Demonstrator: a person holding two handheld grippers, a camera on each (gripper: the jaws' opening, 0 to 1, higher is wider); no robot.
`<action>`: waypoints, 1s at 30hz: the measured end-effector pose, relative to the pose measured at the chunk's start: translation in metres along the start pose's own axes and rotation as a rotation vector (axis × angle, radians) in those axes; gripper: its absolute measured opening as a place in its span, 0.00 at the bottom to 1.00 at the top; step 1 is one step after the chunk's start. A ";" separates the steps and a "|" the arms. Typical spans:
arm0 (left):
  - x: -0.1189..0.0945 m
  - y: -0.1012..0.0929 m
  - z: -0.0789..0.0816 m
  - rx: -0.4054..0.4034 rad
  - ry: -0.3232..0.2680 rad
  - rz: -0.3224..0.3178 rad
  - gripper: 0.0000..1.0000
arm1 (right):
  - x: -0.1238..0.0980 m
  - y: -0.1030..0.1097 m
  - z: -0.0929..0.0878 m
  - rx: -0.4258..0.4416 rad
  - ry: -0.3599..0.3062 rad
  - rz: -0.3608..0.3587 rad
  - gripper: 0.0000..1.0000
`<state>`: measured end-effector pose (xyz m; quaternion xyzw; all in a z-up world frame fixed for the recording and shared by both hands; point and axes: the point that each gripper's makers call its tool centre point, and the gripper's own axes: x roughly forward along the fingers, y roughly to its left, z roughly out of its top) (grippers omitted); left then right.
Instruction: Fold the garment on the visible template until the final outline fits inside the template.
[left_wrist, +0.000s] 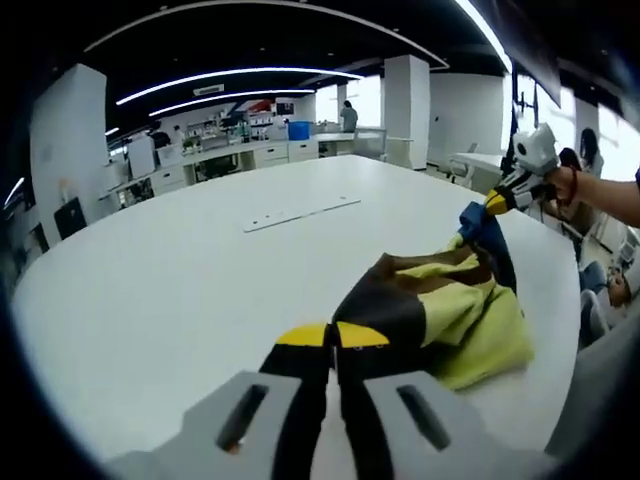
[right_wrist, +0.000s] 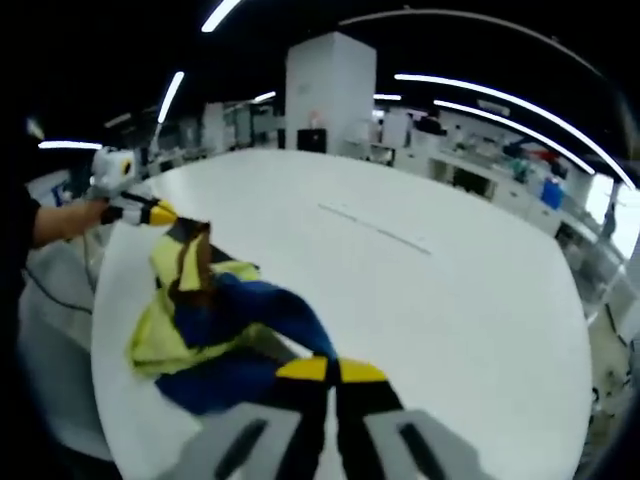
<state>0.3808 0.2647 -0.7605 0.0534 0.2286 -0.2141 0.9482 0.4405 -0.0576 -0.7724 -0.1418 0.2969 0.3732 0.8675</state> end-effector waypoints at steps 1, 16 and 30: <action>0.000 -0.001 0.000 -0.009 0.001 0.002 0.00 | -0.001 -0.002 -0.001 0.004 0.003 -0.004 0.00; -0.006 0.007 -0.014 -0.036 0.030 0.027 0.00 | -0.018 -0.029 -0.048 0.099 0.098 -0.097 0.00; -0.006 0.002 -0.028 -0.057 0.064 0.021 0.00 | -0.029 -0.019 -0.083 0.131 0.175 -0.078 0.00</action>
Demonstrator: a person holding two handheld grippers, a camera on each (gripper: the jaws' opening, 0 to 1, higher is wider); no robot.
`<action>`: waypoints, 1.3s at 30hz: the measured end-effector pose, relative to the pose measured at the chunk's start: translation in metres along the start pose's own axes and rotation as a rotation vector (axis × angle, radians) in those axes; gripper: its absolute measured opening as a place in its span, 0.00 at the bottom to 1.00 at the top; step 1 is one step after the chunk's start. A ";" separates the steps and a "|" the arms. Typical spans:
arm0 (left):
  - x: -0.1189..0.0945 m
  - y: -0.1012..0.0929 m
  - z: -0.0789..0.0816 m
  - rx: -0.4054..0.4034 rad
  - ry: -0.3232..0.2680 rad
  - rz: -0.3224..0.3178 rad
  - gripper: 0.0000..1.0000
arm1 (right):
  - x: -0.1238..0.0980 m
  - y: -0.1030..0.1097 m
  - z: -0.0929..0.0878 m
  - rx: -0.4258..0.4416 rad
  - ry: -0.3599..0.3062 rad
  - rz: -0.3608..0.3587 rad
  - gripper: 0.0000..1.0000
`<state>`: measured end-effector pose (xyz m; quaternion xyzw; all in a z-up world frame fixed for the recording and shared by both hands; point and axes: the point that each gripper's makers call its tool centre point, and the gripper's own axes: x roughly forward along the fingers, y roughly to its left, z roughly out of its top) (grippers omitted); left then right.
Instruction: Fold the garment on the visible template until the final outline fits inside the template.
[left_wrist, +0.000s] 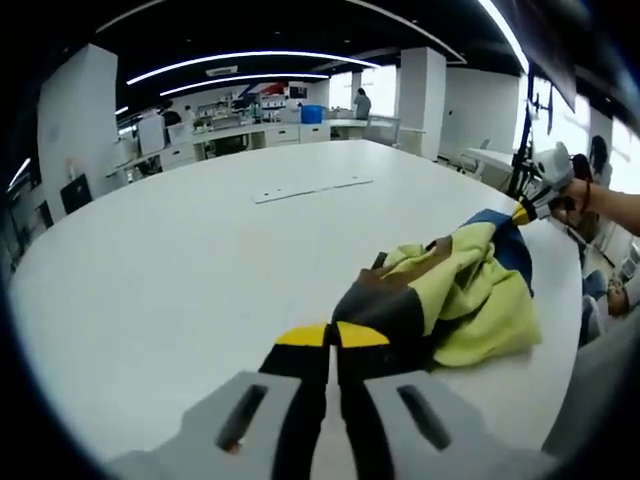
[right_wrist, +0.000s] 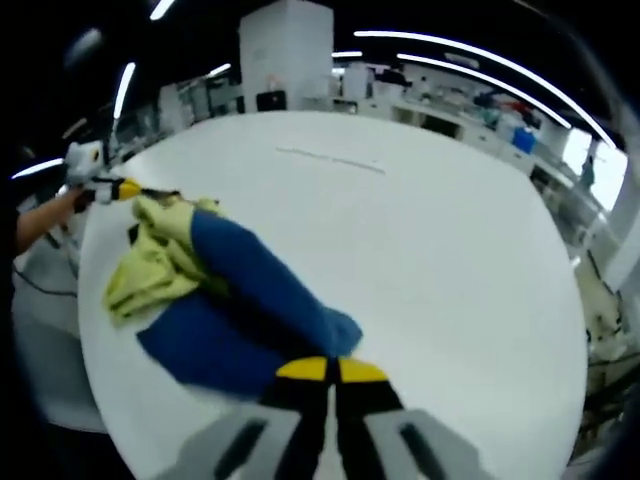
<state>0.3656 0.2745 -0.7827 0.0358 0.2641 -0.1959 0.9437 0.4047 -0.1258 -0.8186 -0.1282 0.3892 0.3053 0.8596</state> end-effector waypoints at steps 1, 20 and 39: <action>0.000 0.000 0.000 -0.001 -0.001 -0.004 0.00 | 0.000 0.001 0.003 0.013 -0.017 0.010 0.00; 0.012 0.002 0.019 -0.023 -0.055 -0.054 0.18 | -0.006 0.029 0.101 0.196 -0.299 0.197 0.24; 0.033 -0.016 -0.010 -0.040 0.075 -0.142 0.25 | 0.048 0.072 0.108 0.186 -0.191 0.313 0.30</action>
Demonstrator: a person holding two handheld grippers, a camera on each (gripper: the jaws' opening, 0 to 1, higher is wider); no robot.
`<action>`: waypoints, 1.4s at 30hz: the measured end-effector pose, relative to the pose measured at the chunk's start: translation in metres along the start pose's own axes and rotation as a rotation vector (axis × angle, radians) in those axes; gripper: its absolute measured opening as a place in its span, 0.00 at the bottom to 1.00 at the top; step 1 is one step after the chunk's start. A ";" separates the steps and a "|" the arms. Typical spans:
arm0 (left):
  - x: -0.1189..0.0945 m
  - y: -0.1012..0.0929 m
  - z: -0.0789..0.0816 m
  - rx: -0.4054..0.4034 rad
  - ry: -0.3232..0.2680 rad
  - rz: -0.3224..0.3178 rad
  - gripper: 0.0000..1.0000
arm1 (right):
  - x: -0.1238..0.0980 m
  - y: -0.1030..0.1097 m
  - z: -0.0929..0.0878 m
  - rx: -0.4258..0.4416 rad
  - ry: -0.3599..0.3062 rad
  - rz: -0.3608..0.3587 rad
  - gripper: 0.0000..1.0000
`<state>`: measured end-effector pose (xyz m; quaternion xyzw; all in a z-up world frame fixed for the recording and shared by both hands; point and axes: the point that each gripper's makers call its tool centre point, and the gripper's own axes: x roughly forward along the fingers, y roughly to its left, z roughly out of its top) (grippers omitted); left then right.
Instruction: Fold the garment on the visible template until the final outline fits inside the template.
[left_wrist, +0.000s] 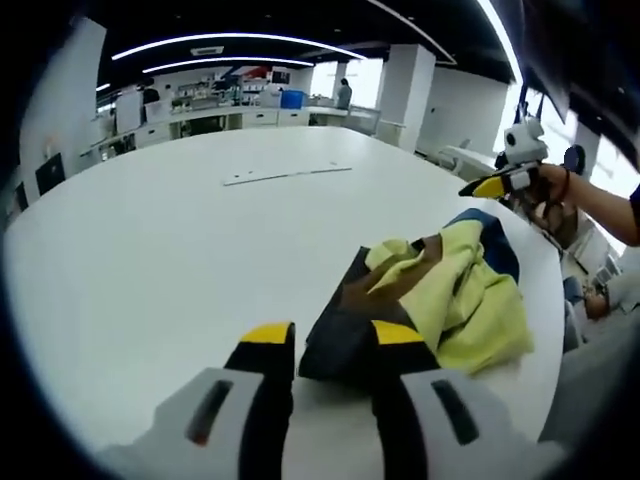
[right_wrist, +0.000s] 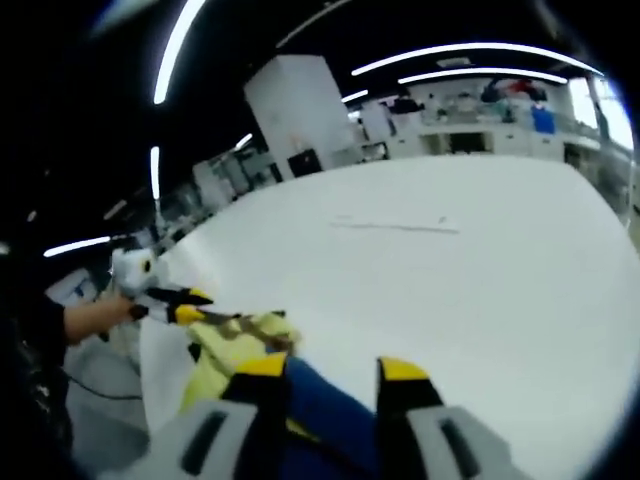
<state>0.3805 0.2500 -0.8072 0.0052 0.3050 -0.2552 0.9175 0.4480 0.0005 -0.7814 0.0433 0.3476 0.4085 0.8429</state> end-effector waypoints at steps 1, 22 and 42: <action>0.000 -0.001 -0.001 0.000 0.003 -0.001 0.24 | 0.002 0.000 -0.003 -0.005 0.014 0.003 0.30; -0.002 -0.015 -0.037 0.080 0.130 -0.020 0.06 | 0.006 0.015 -0.055 -0.100 0.175 -0.024 0.07; -0.021 -0.009 -0.018 0.163 0.038 0.053 0.00 | -0.011 0.018 -0.026 -0.194 0.064 -0.103 0.00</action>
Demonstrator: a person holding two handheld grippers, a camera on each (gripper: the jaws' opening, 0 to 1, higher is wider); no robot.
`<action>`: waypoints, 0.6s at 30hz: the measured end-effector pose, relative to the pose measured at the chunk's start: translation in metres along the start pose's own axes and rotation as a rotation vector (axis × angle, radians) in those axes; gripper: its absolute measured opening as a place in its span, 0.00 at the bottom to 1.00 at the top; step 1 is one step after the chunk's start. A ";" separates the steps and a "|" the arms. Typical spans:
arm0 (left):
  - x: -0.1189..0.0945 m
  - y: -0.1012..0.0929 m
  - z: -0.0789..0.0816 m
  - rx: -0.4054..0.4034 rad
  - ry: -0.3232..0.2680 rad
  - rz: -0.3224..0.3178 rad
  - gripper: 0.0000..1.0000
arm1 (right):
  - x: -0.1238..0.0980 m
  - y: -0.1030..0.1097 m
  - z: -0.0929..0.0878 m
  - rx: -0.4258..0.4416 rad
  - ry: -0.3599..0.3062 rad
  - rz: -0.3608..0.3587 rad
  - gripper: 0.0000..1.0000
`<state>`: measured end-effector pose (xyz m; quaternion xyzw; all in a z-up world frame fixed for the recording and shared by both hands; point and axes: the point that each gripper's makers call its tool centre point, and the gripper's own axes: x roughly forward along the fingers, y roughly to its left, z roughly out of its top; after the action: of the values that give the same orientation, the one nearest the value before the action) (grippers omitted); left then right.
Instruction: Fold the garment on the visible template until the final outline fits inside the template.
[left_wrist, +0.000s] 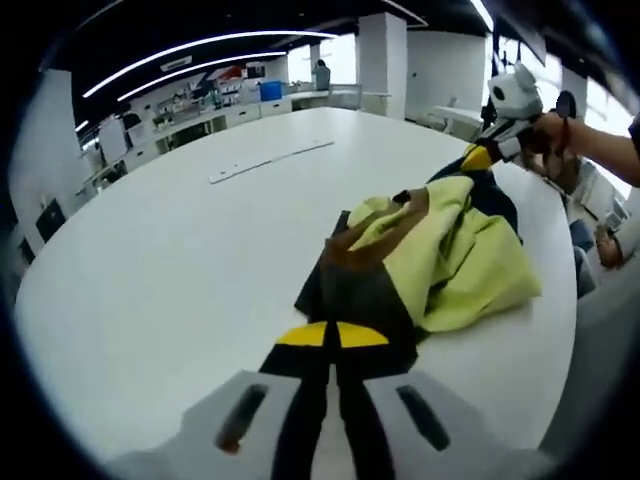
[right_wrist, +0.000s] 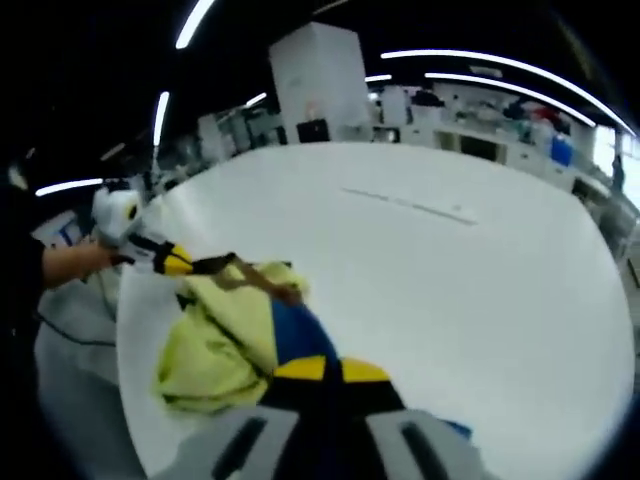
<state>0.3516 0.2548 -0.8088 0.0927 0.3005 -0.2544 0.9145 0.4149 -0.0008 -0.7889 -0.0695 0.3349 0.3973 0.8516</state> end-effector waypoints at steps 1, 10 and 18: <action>-0.002 0.003 0.003 -0.012 -0.016 0.006 0.00 | -0.001 0.001 0.002 -0.001 -0.006 -0.001 0.00; -0.027 0.010 0.044 -0.010 -0.131 0.028 0.00 | -0.024 0.010 0.028 -0.024 -0.088 -0.009 0.00; -0.049 0.009 0.103 0.052 -0.254 0.056 0.00 | -0.049 -0.002 0.066 -0.066 -0.156 -0.036 0.00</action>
<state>0.3741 0.2497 -0.6971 0.0918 0.1727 -0.2463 0.9493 0.4281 -0.0071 -0.7081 -0.0725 0.2529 0.3971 0.8792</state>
